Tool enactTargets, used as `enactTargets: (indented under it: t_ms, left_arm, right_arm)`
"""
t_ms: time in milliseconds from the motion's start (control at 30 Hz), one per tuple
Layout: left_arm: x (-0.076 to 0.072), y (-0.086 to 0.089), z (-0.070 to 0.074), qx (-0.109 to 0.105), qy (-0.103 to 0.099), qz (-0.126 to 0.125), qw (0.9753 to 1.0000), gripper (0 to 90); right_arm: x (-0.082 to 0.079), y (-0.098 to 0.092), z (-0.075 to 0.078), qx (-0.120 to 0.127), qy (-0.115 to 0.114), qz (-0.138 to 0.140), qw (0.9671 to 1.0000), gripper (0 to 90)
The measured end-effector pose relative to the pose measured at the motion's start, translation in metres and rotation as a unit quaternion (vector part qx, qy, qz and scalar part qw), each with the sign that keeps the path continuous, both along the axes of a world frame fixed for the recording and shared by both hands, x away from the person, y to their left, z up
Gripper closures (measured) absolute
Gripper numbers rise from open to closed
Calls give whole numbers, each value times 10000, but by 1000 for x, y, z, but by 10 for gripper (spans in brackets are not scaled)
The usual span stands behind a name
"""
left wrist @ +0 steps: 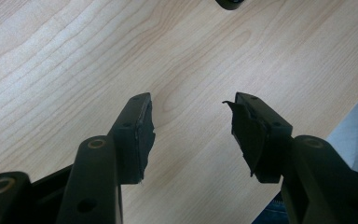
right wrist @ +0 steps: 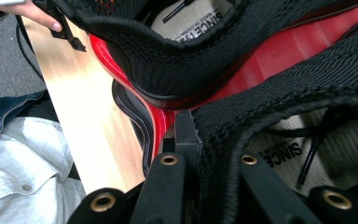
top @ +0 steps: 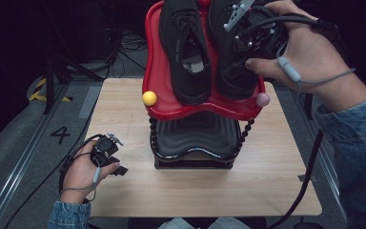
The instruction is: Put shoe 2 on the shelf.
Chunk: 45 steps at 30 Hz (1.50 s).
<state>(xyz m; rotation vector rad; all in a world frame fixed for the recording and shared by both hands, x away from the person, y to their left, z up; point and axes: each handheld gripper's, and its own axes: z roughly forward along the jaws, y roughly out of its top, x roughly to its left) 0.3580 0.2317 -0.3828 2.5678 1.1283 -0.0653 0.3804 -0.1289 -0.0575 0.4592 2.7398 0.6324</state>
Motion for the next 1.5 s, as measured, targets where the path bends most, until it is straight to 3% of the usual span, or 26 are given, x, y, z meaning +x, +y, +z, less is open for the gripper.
enactTargets:
  t_ms: [433,833,1400,1500]
  left_arm:
    - [-1,1,0,-11,-9,24,10000,478]
    - [-1,0,-1,13,-5,3,10000,479]
    - [-1,0,-1,9,48,14,10000,477]
    - [1,0,-2,16,31,-18,10000,478]
  right_arm:
    - [7,8,-20,-103,99,38,9999,865]
    - [11,11,-30,-110,183,15,9998,867]
    - [13,11,-31,-28,224,-62,9997,856]
    - [12,8,-29,42,344,-86,9994,783]
